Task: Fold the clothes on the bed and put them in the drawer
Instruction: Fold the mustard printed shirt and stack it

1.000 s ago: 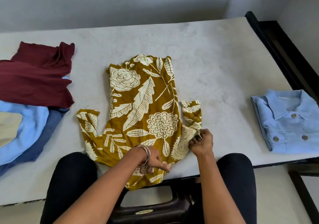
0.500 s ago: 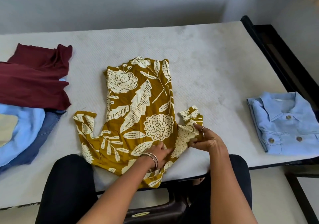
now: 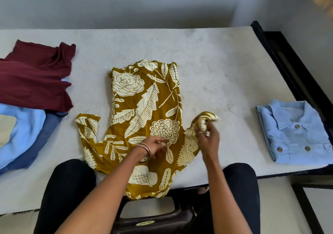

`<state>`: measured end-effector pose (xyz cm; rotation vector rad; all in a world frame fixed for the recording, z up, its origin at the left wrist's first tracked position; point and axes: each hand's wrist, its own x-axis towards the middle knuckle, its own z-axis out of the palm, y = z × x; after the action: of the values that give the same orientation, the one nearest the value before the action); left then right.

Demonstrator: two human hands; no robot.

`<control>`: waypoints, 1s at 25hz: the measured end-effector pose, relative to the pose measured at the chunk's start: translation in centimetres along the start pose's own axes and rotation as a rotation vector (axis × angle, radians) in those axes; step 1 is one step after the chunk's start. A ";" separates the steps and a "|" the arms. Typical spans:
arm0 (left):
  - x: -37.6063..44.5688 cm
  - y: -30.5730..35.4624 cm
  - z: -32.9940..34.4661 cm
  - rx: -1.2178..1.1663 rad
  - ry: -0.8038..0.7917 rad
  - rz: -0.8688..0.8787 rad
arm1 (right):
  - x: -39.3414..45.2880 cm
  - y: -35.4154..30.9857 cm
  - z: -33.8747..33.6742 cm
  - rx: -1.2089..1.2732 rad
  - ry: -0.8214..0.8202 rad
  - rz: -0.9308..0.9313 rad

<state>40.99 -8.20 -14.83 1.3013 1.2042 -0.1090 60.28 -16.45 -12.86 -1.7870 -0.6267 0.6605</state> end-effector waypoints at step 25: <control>13.7 8.0 -5.3 0.324 0.420 0.078 | 20.6 -2.7 17.3 -0.497 -0.436 0.023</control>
<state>49.07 6.04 -18.24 1.7103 1.5326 0.0314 62.46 10.12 -17.65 -2.1202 -1.1432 0.9858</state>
